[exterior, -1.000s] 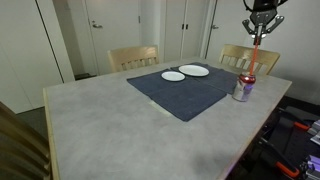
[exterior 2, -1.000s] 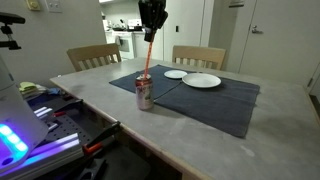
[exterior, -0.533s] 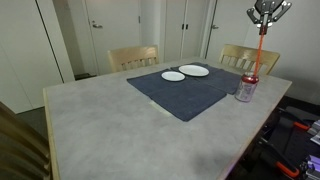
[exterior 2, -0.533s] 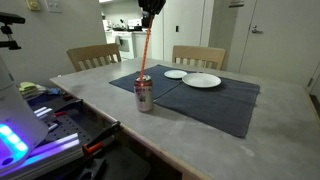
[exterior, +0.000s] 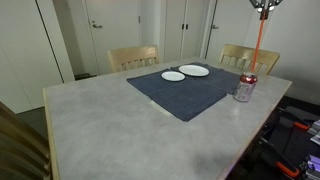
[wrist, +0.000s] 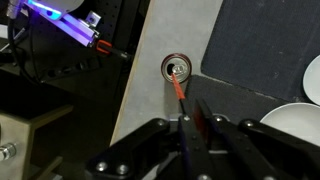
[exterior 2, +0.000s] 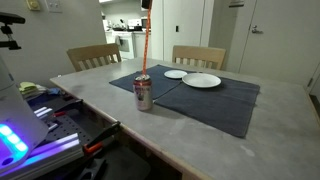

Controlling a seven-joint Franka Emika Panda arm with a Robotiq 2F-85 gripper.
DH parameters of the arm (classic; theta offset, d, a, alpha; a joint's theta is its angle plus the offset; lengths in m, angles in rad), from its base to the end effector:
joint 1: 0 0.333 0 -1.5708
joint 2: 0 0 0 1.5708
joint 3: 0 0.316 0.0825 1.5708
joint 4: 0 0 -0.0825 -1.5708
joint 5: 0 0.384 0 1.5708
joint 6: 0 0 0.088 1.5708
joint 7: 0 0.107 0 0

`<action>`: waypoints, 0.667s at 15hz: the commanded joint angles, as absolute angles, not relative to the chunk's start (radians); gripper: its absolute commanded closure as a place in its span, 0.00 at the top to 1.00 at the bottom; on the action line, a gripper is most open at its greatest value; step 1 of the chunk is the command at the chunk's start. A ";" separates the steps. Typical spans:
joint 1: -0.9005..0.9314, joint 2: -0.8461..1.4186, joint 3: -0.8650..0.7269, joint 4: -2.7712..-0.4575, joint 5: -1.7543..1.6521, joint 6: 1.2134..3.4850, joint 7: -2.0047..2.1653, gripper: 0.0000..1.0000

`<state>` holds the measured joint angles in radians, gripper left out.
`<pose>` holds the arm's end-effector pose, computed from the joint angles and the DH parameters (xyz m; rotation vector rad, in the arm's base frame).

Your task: Take the straw out of the drink can and put it on the table mat on the left

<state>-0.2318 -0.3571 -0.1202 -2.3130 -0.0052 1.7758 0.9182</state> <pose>0.3946 -0.1481 0.4679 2.5170 -1.8300 -0.2893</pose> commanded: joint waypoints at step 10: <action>-0.204 -0.442 -0.021 -2.211 -0.093 1.674 0.908 0.02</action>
<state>-0.2178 -0.4356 -0.0407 -2.2452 -0.0809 1.7146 0.9179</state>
